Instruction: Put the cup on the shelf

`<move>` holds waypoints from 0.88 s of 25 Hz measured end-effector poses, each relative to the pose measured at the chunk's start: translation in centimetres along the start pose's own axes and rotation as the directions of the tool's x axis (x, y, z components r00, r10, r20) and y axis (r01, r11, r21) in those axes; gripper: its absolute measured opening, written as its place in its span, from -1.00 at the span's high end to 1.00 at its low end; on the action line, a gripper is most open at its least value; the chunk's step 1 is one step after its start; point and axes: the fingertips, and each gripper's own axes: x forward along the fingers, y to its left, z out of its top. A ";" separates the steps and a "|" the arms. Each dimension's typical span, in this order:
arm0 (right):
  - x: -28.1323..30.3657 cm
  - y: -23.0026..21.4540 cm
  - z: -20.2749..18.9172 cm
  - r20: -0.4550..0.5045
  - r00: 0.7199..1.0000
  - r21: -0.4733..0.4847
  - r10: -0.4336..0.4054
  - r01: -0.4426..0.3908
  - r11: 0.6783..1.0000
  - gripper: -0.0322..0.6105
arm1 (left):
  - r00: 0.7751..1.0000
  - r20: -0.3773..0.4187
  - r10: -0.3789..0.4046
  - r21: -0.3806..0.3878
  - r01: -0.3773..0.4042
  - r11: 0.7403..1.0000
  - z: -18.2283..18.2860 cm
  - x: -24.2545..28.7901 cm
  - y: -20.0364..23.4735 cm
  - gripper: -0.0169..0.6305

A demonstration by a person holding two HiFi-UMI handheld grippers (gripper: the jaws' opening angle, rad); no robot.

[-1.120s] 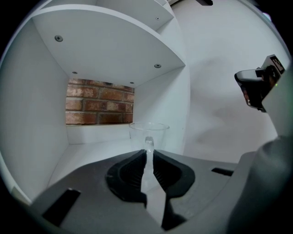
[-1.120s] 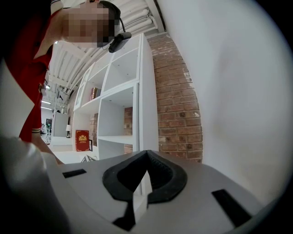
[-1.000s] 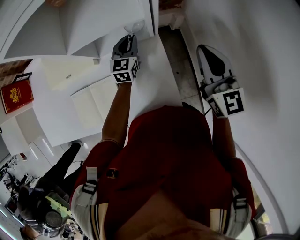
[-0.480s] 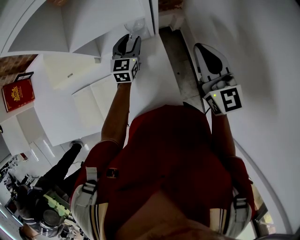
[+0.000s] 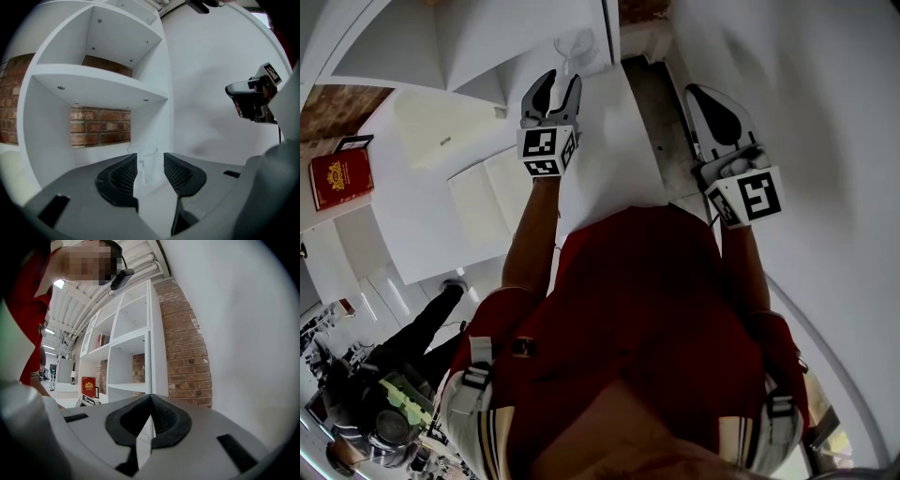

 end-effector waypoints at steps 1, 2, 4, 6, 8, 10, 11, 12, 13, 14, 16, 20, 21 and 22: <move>-0.1 0.1 0.1 -0.001 1.000 0.000 0.002 -0.002 1.000 0.91 | 1.000 0.015 -0.004 -0.001 0.004 1.000 0.6 -0.5 -0.3 0.46; -0.2 0.3 0.1 0.002 1.000 0.000 0.005 -0.005 1.000 0.91 | 1.000 0.031 -0.007 -0.002 0.007 1.000 1.2 -0.9 -0.6 0.46; -0.4 0.5 0.3 0.011 1.000 -0.001 0.013 -0.013 1.000 0.91 | 0.998 0.062 -0.012 -0.002 0.012 1.000 2.5 -2.0 -1.4 0.46; -0.8 0.7 0.6 0.021 1.000 -0.001 0.019 -0.019 1.000 0.91 | 0.995 0.093 -0.025 -0.002 0.025 1.000 3.7 -3.0 -2.3 0.46; -1.2 0.8 0.9 0.033 0.999 0.000 0.025 -0.025 1.000 0.91 | 0.991 0.123 -0.048 -0.004 0.049 0.999 5.1 -4.0 -3.5 0.48; -1.6 1.0 1.1 0.043 0.999 0.003 0.032 -0.032 0.999 0.91 | 0.986 0.153 -0.067 0.000 0.068 0.998 6.4 -5.0 -4.6 0.52; -1.8 1.2 1.2 0.047 0.998 0.004 0.036 -0.036 0.999 0.91 | 0.983 0.167 -0.075 0.004 0.075 0.997 7.0 -5.5 -5.0 0.54; -1.9 1.4 1.2 0.051 0.998 0.006 0.039 -0.040 0.999 0.91 | 0.980 0.181 -0.081 0.007 0.081 0.997 7.5 -6.0 -5.4 0.55; -2.1 1.6 1.2 0.054 0.998 0.007 0.043 -0.044 0.999 0.91 | 0.977 0.195 -0.087 0.012 0.086 0.996 8.0 -6.5 -5.7 0.57; -2.2 1.9 1.3 0.057 0.997 0.006 0.047 -0.048 0.999 0.91 | 0.974 0.210 -0.091 0.016 0.090 0.996 8.6 -7.0 -6.0 0.59; -2.4 2.6 1.5 0.063 0.996 0.004 0.058 -0.058 0.998 0.91 | 0.966 0.243 -0.092 0.019 0.090 0.996 9.8 -8.1 -6.4 0.69; -3.2 2.9 1.7 0.076 0.994 0.009 0.083 -0.084 0.996 0.91 | 0.956 0.281 -0.082 0.027 0.077 0.997 11.4 -9.5 -7.7 0.83; -3.4 3.1 1.7 0.080 0.993 0.009 0.090 -0.091 0.996 0.91 | 0.955 0.286 -0.082 0.032 0.076 0.997 11.6 -9.9 -8.1 0.86; -3.6 3.6 1.8 0.084 0.992 0.009 0.095 -0.096 0.995 0.91 | 0.954 0.287 -0.085 0.036 0.078 0.996 11.7 -10.4 -8.3 0.88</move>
